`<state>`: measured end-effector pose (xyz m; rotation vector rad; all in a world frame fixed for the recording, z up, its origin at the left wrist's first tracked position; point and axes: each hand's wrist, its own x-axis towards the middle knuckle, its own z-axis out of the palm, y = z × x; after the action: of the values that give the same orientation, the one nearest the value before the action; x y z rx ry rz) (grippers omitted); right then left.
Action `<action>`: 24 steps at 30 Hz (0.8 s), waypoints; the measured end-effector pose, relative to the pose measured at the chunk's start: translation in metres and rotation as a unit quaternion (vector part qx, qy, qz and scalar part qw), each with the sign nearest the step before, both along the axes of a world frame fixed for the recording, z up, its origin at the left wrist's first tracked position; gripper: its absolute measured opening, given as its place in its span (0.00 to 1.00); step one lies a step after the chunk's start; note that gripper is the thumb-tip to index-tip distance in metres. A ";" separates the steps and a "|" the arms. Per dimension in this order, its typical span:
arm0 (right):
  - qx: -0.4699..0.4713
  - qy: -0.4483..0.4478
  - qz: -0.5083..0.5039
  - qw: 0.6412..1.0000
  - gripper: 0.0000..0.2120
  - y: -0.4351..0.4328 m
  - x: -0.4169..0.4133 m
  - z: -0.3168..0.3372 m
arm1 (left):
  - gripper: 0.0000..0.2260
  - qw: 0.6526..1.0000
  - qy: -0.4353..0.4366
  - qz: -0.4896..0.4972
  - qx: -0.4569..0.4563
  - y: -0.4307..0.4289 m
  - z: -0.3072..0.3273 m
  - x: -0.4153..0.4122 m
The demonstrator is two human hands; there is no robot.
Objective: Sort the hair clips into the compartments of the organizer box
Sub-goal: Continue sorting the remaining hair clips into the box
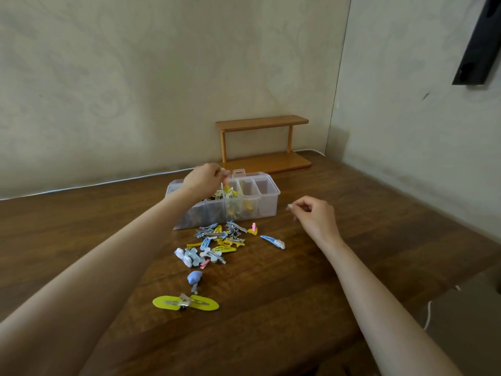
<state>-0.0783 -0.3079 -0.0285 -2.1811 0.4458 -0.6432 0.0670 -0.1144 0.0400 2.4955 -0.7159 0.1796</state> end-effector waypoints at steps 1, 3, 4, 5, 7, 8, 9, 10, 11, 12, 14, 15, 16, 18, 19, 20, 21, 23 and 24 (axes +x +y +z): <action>-0.002 -0.001 0.001 1.000 0.04 0.000 0.000 0.000 | 0.14 1.000 0.012 -0.003 0.016 -0.002 -0.001 0.001; -0.003 -0.001 0.002 1.000 0.04 0.000 0.000 0.000 | 0.16 0.999 0.022 -0.002 0.039 -0.005 -0.004 0.004; -0.003 -0.001 0.002 1.000 0.03 0.000 0.000 0.000 | 0.17 0.999 0.025 0.001 0.047 -0.006 -0.006 0.005; -0.002 -0.002 0.003 1.000 0.03 0.000 0.000 0.000 | 0.17 0.998 0.023 0.003 0.052 -0.007 -0.008 0.006; 0.000 -0.004 0.004 1.000 0.03 -0.001 0.000 0.000 | 0.13 0.999 -0.007 0.016 0.047 -0.009 -0.011 0.007; 0.002 -0.006 0.006 1.000 0.03 -0.001 0.000 0.001 | 0.12 0.998 -0.034 0.024 0.038 -0.009 -0.012 0.007; 0.003 -0.007 0.008 1.000 0.03 -0.001 0.000 0.001 | 0.13 0.997 -0.059 0.028 0.030 -0.009 -0.012 0.006; 0.005 -0.008 0.009 1.000 0.03 -0.001 0.001 0.001 | 0.12 0.996 -0.080 0.027 0.029 -0.008 -0.011 0.005; 0.006 -0.009 0.010 1.000 0.03 -0.001 0.001 0.001 | 0.10 0.994 -0.095 0.024 0.039 -0.007 -0.011 0.004; 0.007 -0.009 0.011 1.000 0.03 -0.001 0.000 0.002 | 0.08 0.992 -0.103 0.018 0.063 -0.006 -0.011 0.004; 0.008 -0.010 0.012 1.000 0.03 0.000 0.000 0.002 | 0.08 0.986 -0.105 0.007 0.128 -0.004 -0.012 0.003; 0.009 -0.010 0.012 1.000 0.03 0.000 0.000 0.002 | 0.09 0.982 -0.106 0.001 0.155 -0.003 -0.012 0.001; 0.009 -0.011 0.012 1.000 0.03 0.000 -0.001 0.002 | 0.10 0.979 -0.108 -0.003 0.172 -0.002 -0.012 0.000; 0.007 -0.012 0.011 1.000 0.03 0.000 -0.001 0.002 | 0.11 0.978 -0.116 -0.008 0.175 -0.001 -0.011 -0.003; 0.006 -0.012 0.010 1.000 0.03 0.000 -0.001 0.002 | 0.11 0.979 -0.121 -0.008 0.163 0.000 -0.009 -0.006; 0.004 -0.012 0.010 1.000 0.03 0.001 -0.001 0.002 | 0.11 0.982 -0.129 -0.008 0.141 0.002 -0.008 -0.008; 0.001 -0.012 0.012 1.000 0.03 0.002 -0.001 0.003 | 0.11 0.984 -0.138 -0.008 0.114 0.005 -0.007 -0.011; -0.005 -0.010 0.018 1.000 0.04 0.004 -0.001 0.002 | 0.10 0.986 -0.154 -0.013 0.067 0.013 -0.007 -0.019; -0.010 -0.008 0.022 1.000 0.04 0.005 -0.001 0.002 | 0.10 0.986 -0.160 -0.017 0.050 0.018 -0.007 -0.023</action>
<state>-0.0791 -0.3030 -0.0269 -2.1965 0.3830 -0.6426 0.0438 -0.0962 0.0330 2.5767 -0.9153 0.5543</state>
